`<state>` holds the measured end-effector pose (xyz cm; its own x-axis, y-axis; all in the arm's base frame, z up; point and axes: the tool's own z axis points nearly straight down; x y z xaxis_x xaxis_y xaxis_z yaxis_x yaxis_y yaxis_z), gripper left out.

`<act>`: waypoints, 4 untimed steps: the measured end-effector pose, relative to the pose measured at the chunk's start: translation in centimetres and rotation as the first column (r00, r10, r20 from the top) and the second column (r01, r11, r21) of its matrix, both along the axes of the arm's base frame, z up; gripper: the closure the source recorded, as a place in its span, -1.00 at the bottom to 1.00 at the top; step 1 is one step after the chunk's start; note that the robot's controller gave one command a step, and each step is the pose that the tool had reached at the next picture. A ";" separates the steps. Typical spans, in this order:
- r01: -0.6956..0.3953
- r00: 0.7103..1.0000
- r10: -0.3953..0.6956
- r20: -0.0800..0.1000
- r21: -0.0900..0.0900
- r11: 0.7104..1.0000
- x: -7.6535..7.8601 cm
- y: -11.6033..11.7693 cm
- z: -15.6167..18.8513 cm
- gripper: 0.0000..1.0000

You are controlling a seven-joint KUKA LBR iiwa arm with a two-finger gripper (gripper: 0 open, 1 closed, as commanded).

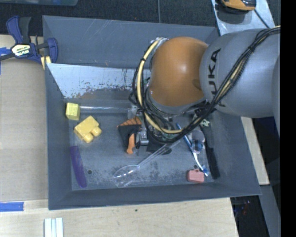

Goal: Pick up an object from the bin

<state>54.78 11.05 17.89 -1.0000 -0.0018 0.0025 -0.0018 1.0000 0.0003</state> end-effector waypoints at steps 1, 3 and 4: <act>0.002 1.000 -0.002 0.006 0.000 1.000 0.2 -0.1 0.3 -1.00; 0.102 0.995 -0.102 0.013 0.004 0.995 0.9 -2.1 -5.7 -1.00; -0.079 0.997 0.079 0.007 0.001 0.997 -1.9 -2.3 -6.6 -1.00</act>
Offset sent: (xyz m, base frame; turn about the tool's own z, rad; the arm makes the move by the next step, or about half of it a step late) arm -0.0536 -0.0442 -0.1089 -0.2078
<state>52.84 8.71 11.28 -0.9967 -0.0808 -0.0042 -0.0808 0.9967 0.0009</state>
